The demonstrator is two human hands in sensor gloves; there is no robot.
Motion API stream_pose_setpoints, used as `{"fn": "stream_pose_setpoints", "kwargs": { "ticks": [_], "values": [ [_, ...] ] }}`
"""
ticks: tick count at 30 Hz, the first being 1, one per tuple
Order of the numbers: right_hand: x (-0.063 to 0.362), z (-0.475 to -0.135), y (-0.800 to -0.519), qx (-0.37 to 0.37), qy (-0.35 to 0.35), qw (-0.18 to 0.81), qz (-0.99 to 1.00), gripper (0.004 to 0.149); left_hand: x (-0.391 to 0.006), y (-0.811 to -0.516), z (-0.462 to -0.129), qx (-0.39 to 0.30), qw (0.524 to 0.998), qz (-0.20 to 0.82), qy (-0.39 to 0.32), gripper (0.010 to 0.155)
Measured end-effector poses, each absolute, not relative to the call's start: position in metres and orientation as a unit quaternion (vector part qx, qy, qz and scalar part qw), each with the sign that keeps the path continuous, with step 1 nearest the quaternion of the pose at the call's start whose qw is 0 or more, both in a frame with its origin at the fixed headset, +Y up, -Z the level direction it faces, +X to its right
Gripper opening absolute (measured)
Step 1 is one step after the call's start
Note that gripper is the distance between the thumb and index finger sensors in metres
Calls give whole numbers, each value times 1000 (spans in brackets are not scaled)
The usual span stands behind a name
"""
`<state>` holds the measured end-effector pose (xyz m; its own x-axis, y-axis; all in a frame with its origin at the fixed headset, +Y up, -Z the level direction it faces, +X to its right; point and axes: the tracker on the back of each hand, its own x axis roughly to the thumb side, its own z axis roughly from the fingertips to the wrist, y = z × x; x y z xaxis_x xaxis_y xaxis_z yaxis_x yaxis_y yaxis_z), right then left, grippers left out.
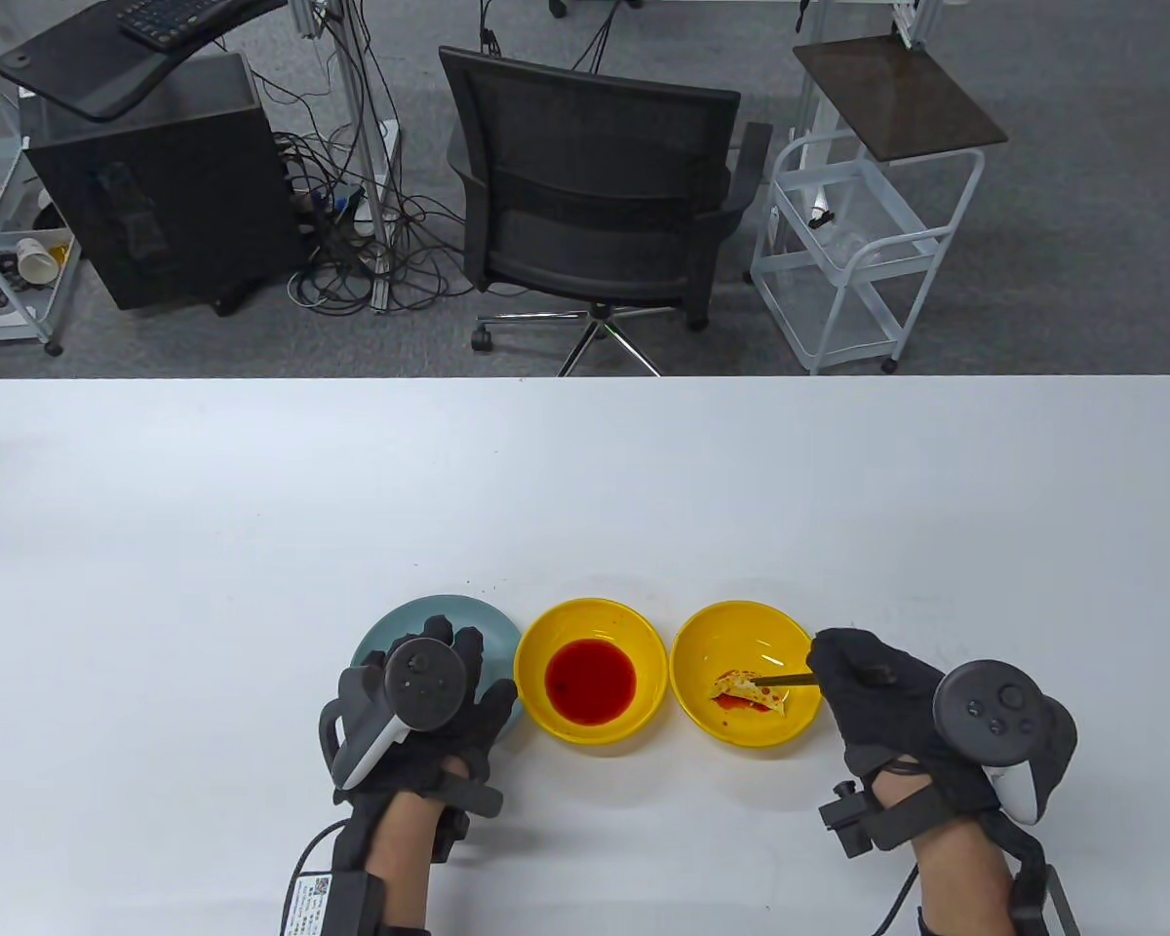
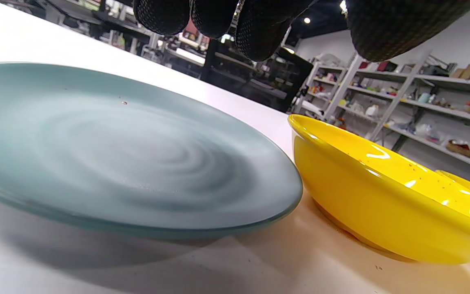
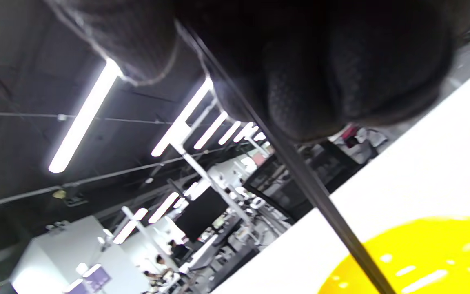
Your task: Dip chopsticks into soy sauce and dot onto dumpling
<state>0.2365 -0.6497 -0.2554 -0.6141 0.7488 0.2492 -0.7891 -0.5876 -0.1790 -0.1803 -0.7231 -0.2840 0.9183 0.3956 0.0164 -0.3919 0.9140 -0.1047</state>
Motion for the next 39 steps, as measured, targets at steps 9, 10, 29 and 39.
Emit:
{"fn": "stream_pose_setpoints", "kwargs": {
  "ticks": [9,10,29,39],
  "values": [
    [210,-250,-651,151,-168,425,876,48,-179,-723,-284,-49,978,200,-21,77],
    [207,-249,-652,159,-170,424,875,46,-179,-723,-284,-49,979,199,-21,77],
    [148,-254,-697,216,-72,379,897,52,-174,-723,-283,-43,983,179,-27,79],
    [143,-255,-702,225,-54,362,903,49,-175,-723,-282,-43,983,179,-26,79]
  ]
}}
